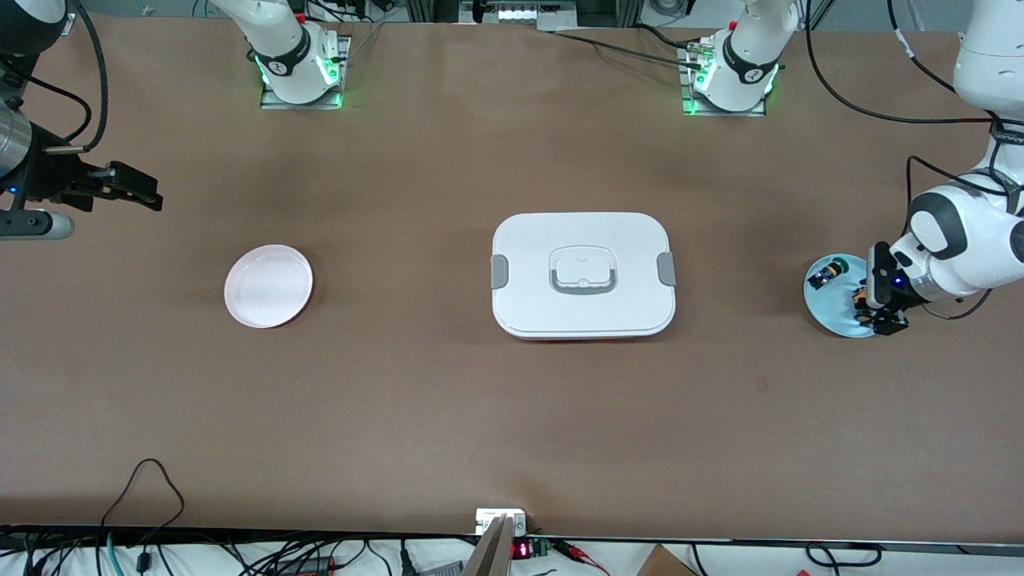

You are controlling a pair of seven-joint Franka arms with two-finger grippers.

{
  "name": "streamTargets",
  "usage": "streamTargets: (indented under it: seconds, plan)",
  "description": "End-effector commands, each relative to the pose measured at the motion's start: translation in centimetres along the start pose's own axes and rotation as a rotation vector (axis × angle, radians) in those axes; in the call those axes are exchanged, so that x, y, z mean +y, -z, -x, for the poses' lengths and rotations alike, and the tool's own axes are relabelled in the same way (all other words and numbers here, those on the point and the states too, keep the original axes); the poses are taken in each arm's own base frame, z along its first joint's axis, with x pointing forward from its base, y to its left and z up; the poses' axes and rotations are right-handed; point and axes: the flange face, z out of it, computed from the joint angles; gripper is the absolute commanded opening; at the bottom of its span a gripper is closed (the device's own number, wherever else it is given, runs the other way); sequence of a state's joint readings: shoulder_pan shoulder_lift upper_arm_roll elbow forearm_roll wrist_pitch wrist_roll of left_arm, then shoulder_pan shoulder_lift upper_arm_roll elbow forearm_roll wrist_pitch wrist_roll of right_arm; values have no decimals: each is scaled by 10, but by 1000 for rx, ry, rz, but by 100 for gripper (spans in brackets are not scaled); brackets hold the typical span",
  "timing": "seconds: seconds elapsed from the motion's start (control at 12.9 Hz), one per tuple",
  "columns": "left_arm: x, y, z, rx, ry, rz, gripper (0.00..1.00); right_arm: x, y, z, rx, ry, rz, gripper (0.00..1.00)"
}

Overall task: Transfer orange switch to right arm and place
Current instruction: 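Close the left gripper on the orange switch and lift it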

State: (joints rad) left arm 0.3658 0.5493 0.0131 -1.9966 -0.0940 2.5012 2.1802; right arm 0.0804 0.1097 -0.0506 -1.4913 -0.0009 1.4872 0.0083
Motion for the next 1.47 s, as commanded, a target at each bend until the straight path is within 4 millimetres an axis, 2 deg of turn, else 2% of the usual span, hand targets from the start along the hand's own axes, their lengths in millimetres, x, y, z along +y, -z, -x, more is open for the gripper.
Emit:
streamTargets:
  seconds: [0.0,0.08,0.15,0.23,0.46,0.85,0.93,1.08,1.24,1.39]
  plan:
    - [-4,-1,5,10,-11,-19,74,0,3,2,2,-13,-9,100]
    - [-5,0,6,7,-13,-21,39,0,3,2,2,-11,-9,100]
    - [-5,2,6,6,-11,-24,15,-1,3,2,3,6,-1,100]
    - [-6,6,7,6,-2,-31,2,-2,2,2,-1,8,0,100]
    - [-10,38,12,25,54,-85,0,-10,2,2,-3,8,0,100]
    - [-16,82,-7,176,138,-112,0,-31,-10,-6,-12,40,-38,100]
    - [-23,92,-21,233,153,-111,0,-33,-12,-6,-25,47,-72,100]
    - [-34,110,-61,346,253,-74,0,-35,-17,-6,-39,45,-123,100]
    - [-47,120,-114,434,382,12,0,-44,-25,-9,-62,57,-178,100]
    - [-58,124,-170,552,423,80,0,-59,-32,-13,-87,63,-291,100]
